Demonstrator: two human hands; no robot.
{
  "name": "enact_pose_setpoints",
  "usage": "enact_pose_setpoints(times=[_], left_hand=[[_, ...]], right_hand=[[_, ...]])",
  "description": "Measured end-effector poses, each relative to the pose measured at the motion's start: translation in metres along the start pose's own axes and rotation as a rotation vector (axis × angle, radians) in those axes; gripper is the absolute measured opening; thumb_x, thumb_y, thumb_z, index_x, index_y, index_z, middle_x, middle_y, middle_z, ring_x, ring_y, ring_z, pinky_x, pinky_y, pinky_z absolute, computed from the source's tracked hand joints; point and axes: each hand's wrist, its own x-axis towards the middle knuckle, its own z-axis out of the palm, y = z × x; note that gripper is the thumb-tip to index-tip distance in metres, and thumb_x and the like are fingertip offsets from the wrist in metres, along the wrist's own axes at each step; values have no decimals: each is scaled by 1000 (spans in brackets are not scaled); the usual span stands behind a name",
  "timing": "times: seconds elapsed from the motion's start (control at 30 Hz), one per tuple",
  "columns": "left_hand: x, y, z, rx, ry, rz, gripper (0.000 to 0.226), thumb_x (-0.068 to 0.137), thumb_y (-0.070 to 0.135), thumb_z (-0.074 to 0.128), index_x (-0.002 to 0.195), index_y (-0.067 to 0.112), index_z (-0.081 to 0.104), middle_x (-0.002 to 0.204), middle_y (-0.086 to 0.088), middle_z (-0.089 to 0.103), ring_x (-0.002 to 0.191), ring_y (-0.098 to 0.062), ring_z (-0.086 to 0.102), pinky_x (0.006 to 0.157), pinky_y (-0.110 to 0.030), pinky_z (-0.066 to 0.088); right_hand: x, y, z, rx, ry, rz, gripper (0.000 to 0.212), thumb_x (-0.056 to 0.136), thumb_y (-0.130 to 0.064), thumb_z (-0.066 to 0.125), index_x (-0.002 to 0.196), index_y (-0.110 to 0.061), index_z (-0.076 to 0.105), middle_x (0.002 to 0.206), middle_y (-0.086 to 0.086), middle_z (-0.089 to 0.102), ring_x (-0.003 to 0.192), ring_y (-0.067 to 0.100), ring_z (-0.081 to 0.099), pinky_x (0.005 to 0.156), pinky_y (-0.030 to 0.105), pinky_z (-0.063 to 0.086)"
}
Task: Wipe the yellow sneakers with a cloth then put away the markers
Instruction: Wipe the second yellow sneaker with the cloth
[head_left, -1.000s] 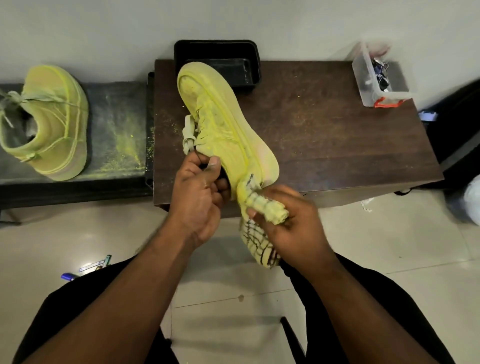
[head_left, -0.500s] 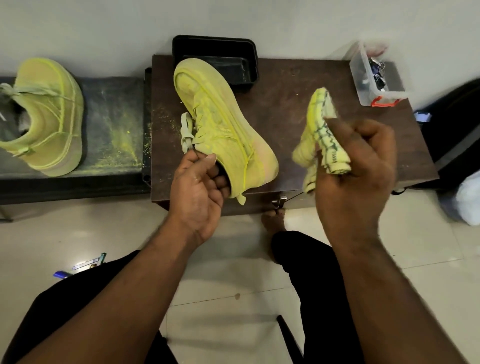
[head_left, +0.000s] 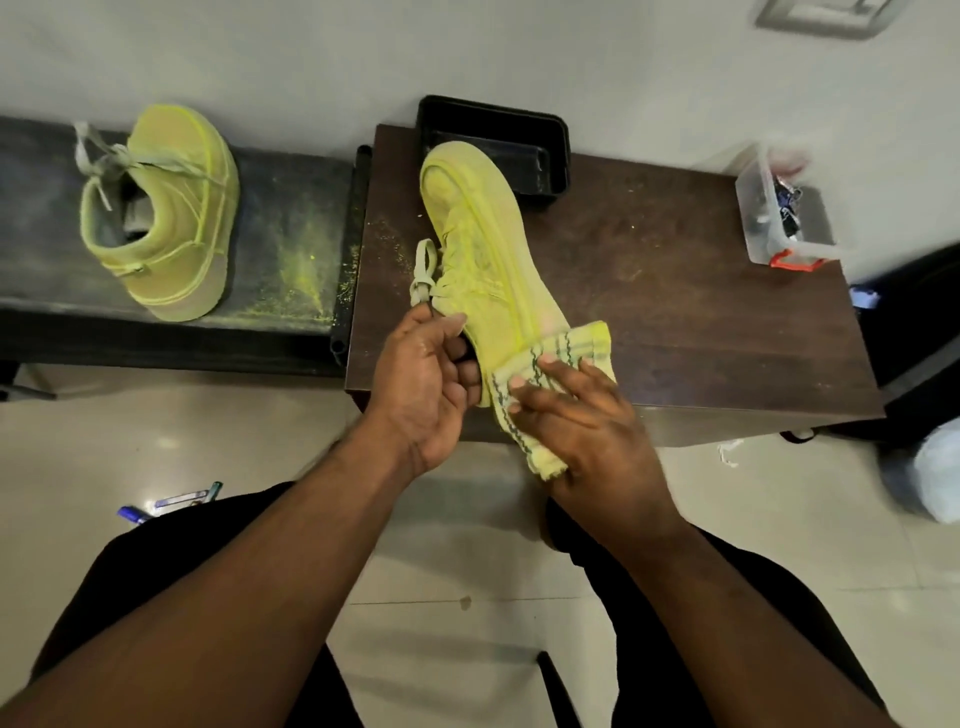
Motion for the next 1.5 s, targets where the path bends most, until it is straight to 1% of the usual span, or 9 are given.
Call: enact_pose_setpoints(times=[0.13,0.33,0.47,0.63,0.83,0.97,1.2,1.3,1.5], left_hand=[[-6,10,0,75,-6,-47,30,91,8,46,65,21,36,58,3,33,48,-14,29,44,-22,27],[-16,13,-9,141,-64,-136,24,72,29,58,94,24,50,98,-11,42,72,-29,36,64,-35,36],[-17,12,-15,202,-68,-157,31,81,42,53,106,24,56,100,-13,47,77,-30,41,58,-30,37],[-9,8,-20,222,-76,-140,22,97,34,43,108,22,58,97,-19,61,73,-29,57,61,-31,45],[-2,5,-24,251,-38,-157,30,96,37,43,112,19,60,97,-19,59,83,-35,48,61,-33,40],[-1,4,-26,223,-40,-163,33,83,43,47,108,25,59,102,-10,49,88,-33,39,61,-33,38],[-2,4,-25,220,-15,-156,26,89,41,44,103,25,59,99,-10,50,87,-31,38,63,-36,37],[-3,6,-24,210,-8,-173,25,83,43,46,101,29,56,100,-7,44,87,-31,36,63,-35,36],[-8,18,-26,157,5,-233,28,98,35,38,92,20,61,88,-10,64,64,-24,62,61,-31,53]], right_hand=[[-15,8,-28,-70,-108,36,35,69,-16,47,90,-16,75,97,-2,73,100,25,66,97,44,45],[2,-10,-52,37,241,108,38,68,-1,52,100,-4,73,108,6,71,104,28,64,90,50,48],[8,-41,-23,-87,119,32,34,71,-10,61,102,-13,73,108,2,70,103,23,56,84,35,41],[-2,-43,4,-209,120,126,42,66,-7,73,106,-14,72,103,9,65,94,23,49,74,34,40],[14,-39,5,-125,143,124,37,72,-8,52,102,-13,73,98,8,65,84,27,53,66,34,46],[24,-36,4,-78,167,164,40,67,2,66,104,-14,72,94,7,62,83,24,48,63,31,47],[39,-39,-5,-8,38,224,54,53,11,71,102,-11,73,92,8,60,83,30,53,67,34,49],[63,-33,-8,-3,-26,290,47,62,8,69,105,-13,73,98,9,59,90,32,52,73,34,48],[115,-24,-11,-104,-167,268,38,82,-5,55,114,-18,68,108,7,56,105,28,47,85,36,46]])
